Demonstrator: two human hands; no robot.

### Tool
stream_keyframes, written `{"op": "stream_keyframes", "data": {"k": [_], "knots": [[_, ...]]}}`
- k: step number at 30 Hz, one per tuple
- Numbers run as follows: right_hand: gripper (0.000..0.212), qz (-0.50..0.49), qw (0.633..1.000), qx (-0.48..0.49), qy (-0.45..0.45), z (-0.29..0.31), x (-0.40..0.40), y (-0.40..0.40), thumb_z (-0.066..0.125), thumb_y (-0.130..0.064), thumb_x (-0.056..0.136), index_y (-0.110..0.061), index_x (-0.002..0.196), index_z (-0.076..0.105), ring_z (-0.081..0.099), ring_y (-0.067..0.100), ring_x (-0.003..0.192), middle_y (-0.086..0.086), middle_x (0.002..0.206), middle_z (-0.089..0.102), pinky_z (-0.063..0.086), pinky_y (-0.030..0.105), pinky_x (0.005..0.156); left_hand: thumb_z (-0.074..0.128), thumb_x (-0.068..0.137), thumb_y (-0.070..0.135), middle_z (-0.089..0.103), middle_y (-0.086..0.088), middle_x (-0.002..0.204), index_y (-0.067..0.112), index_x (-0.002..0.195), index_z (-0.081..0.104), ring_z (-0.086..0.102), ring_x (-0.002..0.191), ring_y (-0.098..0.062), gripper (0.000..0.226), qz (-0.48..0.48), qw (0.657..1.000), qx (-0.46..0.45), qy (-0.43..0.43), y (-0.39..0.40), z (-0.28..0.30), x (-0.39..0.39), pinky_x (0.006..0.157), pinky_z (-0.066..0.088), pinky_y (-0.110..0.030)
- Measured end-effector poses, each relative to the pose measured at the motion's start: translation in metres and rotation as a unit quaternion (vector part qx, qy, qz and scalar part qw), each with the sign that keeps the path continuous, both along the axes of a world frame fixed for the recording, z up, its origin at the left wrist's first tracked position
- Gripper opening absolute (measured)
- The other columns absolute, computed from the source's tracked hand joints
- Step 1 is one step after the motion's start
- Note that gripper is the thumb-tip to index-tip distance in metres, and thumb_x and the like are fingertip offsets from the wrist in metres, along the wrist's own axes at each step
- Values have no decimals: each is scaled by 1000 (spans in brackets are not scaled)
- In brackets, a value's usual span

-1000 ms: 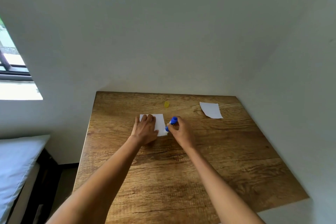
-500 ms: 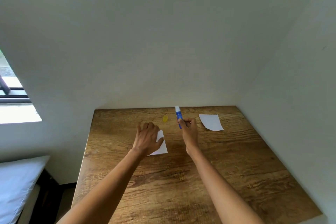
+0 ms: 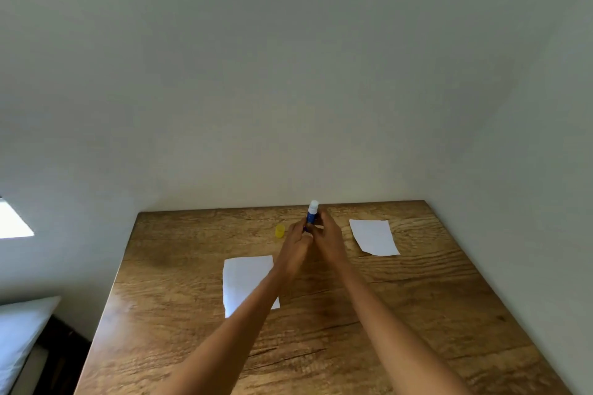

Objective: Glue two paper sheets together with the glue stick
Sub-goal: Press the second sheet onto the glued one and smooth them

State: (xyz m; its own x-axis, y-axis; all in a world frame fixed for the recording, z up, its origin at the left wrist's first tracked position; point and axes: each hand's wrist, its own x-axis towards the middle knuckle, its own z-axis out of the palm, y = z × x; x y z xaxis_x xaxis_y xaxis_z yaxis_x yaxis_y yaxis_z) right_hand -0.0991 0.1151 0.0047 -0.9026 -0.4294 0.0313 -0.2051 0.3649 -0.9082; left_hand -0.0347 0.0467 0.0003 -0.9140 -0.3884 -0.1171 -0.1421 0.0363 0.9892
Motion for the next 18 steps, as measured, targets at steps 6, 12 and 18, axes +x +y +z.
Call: {"op": "stream_keyframes", "data": {"k": [6, 12, 18], "knots": [[15, 20, 999, 25, 23, -9, -9, 1, 52, -10, 89, -9, 104, 54, 60, 21, 88, 11, 100, 64, 45, 21, 71, 36, 97, 9, 42, -9, 141, 10, 140, 36, 41, 127, -18, 43, 30, 999, 41, -10, -2, -9, -10, 106, 31, -28], [15, 31, 998, 46, 33, -13, -11, -1, 52, -14, 91, -9, 104, 55, 59, 19, 84, 10, 99, 65, 42, 17, 66, 34, 97, 10, 40, -8, 141, 11, 139, 33, 36, 114, -5, 42, 41, 999, 15, -12, -1, -15, -11, 95, 28, -21], [22, 33, 998, 50, 25, -12, -7, -1, 53, -18, 92, -10, 112, 56, 61, 25, 102, 10, 111, 65, 47, 21, 79, 34, 98, 13, 42, -8, 136, 12, 138, 33, 41, 119, -14, 40, 47, 999, -9, -19, 2, -12, -9, 97, 31, -24]]}}
